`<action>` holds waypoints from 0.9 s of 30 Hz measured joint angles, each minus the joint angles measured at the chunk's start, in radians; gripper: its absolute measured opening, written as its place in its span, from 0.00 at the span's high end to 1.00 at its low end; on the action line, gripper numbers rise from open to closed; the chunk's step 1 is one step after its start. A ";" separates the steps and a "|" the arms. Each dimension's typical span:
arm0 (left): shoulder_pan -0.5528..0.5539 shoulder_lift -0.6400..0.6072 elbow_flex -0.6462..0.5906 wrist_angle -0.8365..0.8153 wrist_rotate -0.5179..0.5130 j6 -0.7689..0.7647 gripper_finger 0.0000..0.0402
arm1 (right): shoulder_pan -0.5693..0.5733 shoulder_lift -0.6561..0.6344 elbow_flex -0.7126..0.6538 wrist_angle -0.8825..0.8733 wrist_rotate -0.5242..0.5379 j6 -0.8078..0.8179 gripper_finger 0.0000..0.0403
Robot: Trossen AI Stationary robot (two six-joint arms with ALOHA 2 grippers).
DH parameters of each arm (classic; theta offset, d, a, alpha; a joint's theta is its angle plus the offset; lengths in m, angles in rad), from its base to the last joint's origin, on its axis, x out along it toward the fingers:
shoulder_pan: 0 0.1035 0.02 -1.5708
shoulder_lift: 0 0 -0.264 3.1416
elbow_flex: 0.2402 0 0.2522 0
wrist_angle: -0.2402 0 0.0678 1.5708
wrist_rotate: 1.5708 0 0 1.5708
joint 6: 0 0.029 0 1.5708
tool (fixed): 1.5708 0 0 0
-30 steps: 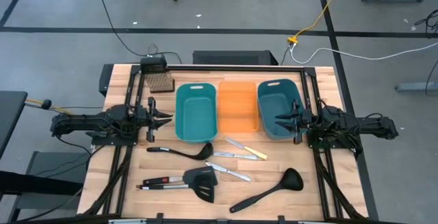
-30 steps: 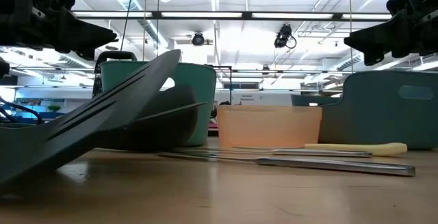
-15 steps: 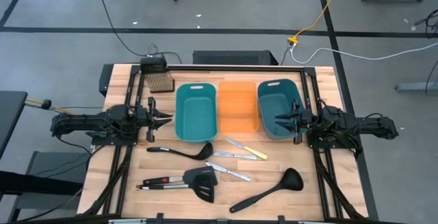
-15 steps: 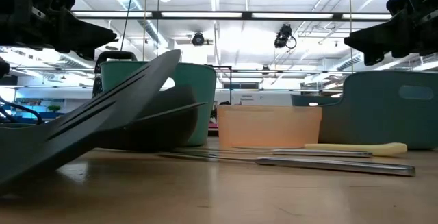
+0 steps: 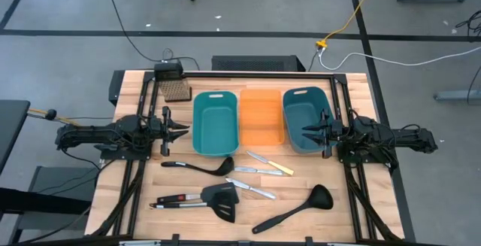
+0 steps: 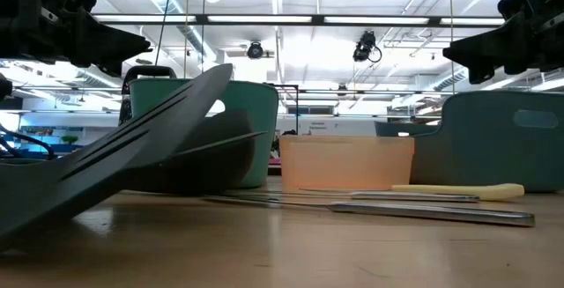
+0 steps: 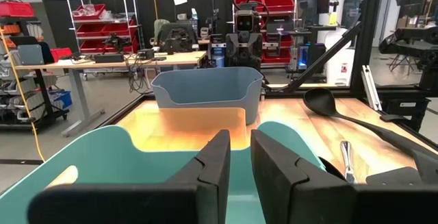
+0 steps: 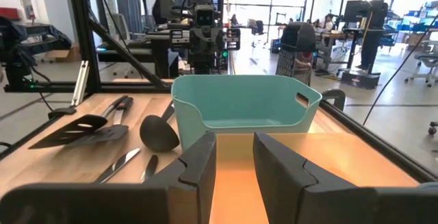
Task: Pick & Place Kitchen Items
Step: Put the black spatula into the dark green bin
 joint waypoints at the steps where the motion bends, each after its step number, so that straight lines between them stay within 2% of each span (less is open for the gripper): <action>1: 0.000 0.000 0.000 0.000 0.000 0.000 0.83 | 0.000 0.000 0.000 0.000 0.000 -0.006 0.73; 11: 0.000 0.000 0.000 0.003 0.008 -0.057 0.85 | 0.000 0.000 0.000 0.040 -0.001 -0.003 0.73; 17: 0.000 0.000 0.000 0.002 0.027 -0.083 0.98 | 0.000 0.000 0.000 0.134 -0.006 -0.002 0.73; 27: 0.000 0.000 0.000 0.026 0.072 -0.119 0.98 | 0.000 0.009 0.000 0.178 0.018 0.040 0.73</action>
